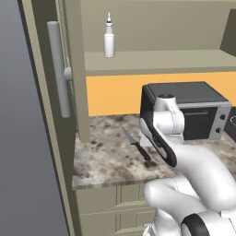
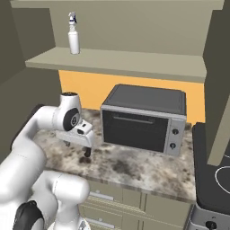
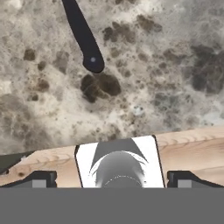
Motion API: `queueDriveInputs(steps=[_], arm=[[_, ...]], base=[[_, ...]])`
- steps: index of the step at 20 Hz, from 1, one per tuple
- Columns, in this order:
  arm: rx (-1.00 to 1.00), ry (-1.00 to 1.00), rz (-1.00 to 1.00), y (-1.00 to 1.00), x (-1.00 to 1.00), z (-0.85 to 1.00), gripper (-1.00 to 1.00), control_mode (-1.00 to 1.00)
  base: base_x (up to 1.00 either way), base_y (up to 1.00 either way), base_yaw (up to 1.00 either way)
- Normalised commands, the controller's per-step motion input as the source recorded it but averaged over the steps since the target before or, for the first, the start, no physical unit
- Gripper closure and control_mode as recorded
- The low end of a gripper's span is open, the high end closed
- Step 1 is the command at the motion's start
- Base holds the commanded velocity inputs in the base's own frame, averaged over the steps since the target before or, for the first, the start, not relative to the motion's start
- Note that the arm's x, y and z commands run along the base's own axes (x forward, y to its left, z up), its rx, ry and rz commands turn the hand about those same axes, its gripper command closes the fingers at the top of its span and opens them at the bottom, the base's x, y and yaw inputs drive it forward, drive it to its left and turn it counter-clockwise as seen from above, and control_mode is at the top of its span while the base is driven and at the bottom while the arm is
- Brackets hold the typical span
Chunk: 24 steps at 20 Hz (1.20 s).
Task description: Move the cutting board and knife to the sink. Then move spray from the cabinet to the counter.
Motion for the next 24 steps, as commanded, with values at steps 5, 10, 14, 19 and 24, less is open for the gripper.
queueDriveInputs(steps=[5,10,14,19,24], arm=[[0.00,0.06,0.00,0.15,0.31,-0.28,-1.00,-1.00],[0.00,0.01,0.00,-0.01,0.31,-0.25,-1.00,-1.00],[0.00,0.00,0.00,-0.03,0.30,-0.26,-1.00,-1.00],[0.00,0.01,0.00,0.00,0.28,-0.27,-1.00,-1.00],[0.01,0.00,0.00,0.00,0.19,-0.29,-1.00,-1.00]], base=[[0.00,0.00,0.00],[0.00,0.00,0.00],[0.00,0.00,0.00],[0.00,0.00,0.00],[0.00,0.00,0.00]])
